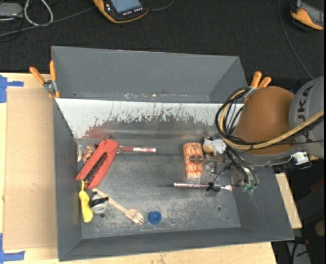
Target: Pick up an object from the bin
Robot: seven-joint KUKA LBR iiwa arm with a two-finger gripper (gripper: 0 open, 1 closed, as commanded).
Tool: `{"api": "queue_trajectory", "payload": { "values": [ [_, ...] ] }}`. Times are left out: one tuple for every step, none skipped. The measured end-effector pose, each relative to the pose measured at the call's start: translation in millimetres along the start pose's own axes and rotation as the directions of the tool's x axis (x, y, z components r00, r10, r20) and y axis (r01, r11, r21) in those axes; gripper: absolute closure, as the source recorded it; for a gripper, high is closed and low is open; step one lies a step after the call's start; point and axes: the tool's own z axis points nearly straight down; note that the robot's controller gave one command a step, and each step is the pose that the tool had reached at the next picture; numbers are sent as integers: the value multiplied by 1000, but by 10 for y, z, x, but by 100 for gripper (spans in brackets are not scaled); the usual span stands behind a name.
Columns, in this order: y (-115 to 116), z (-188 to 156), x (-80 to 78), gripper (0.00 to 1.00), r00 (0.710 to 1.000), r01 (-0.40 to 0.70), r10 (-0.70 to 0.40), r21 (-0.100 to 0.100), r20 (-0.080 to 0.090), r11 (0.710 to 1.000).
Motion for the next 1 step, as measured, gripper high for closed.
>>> {"api": "queue_trajectory", "payload": {
  "values": [
    [0, -252, 9, 100, 1000, -1, 1, -1, -2, 1000]
  ]
}}
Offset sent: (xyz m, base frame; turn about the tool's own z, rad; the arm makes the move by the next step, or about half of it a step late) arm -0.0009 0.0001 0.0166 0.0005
